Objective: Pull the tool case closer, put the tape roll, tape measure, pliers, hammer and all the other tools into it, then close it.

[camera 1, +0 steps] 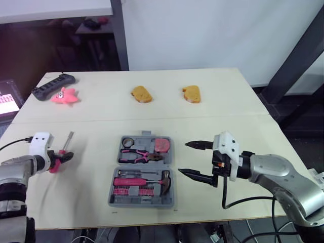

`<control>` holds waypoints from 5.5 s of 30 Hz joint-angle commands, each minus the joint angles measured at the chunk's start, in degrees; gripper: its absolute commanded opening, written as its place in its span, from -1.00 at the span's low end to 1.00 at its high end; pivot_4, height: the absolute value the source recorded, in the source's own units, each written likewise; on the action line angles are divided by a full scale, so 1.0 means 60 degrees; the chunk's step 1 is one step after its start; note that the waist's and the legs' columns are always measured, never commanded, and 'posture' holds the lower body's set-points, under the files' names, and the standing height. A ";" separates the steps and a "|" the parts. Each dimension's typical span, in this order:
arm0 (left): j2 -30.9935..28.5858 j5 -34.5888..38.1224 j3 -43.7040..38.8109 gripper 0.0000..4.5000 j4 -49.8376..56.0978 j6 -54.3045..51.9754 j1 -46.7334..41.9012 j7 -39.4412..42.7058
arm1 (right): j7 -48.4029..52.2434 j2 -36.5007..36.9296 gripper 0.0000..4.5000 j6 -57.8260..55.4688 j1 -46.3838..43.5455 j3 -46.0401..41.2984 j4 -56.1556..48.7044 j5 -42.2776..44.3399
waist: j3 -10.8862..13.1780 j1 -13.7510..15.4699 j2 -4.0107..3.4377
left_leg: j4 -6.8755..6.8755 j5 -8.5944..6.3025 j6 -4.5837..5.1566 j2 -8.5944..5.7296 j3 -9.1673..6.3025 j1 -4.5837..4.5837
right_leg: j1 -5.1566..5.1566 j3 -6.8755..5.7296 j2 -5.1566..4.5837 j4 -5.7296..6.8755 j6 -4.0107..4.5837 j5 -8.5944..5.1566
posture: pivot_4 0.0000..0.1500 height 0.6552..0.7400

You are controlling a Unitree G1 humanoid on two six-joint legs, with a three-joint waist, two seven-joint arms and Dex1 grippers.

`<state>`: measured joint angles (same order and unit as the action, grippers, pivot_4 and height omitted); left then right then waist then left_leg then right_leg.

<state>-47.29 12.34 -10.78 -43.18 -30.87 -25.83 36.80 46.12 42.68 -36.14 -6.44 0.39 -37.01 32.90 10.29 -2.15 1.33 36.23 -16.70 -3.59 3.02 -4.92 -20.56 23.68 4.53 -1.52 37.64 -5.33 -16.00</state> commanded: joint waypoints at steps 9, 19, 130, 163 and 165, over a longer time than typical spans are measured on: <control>0.0069 -0.0521 0.0355 1.00 -0.0650 -0.0045 -0.0577 0.0536 | -0.0342 -0.0032 0.96 -0.0160 0.0013 0.0101 -0.0599 0.0089 | -0.0001 0.0009 -0.0002 | 0.0001 0.0001 -0.0003 0.0000 -0.0001 0.0022 | -0.0024 -0.0001 -0.0001 0.0000 -0.0003 -0.0002 | 1.00 1.00; 0.0235 -0.0552 0.0197 -0.78 -0.0851 0.0161 -0.0778 0.0606 | -0.0547 -0.0007 1.00 -0.0287 0.0186 0.0161 -0.0667 0.0034 | -0.0003 0.0015 -0.0012 | 0.0001 0.0002 -0.0003 0.0000 -0.0003 0.0022 | -0.0025 -0.0002 -0.0003 0.0000 -0.0005 -0.0003 | 1.00 1.00; 0.0133 0.0144 1.1250 -0.80 1.1757 -0.6831 -0.3915 0.3866 | -0.1685 0.0396 1.00 -0.1409 0.0876 0.0430 -0.2735 0.1049 | 0.0131 0.0202 -0.0016 | 0.0142 -0.0039 0.0069 -0.0018 -0.0006 0.0001 | -0.0098 0.0026 0.0003 -0.0033 -0.0010 -0.0027 | 1.00 1.00; -0.0327 0.0025 1.1043 -0.21 1.1806 -0.6228 -0.4129 0.4182 | -0.1701 0.0318 1.00 -0.1393 0.0771 0.0751 -0.2575 0.0908 | 0.0133 0.0210 -0.0014 | 0.0143 -0.0039 0.0069 -0.0017 -0.0007 -0.0008 | -0.0088 0.0026 0.0004 -0.0032 -0.0003 -0.0031 | 1.00 1.00; -0.0456 0.0085 1.0899 -0.21 1.1904 -0.6216 -0.4145 0.4240 | -0.1718 0.0315 1.00 -0.1412 0.0767 0.0756 -0.2595 0.0924 | 0.0133 0.0210 -0.0015 | 0.0143 -0.0038 0.0069 -0.0017 -0.0007 -0.0008 | -0.0088 0.0026 0.0003 -0.0032 -0.0003 -0.0031 | 1.00 1.00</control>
<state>-48.77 14.17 57.17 27.44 -68.19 -49.31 62.47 35.84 44.88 -45.33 -1.38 5.05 -51.38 38.33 11.08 -0.89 1.24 37.09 -16.93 -3.17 2.92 -4.96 -20.61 23.15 4.68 -1.50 37.45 -5.35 -16.18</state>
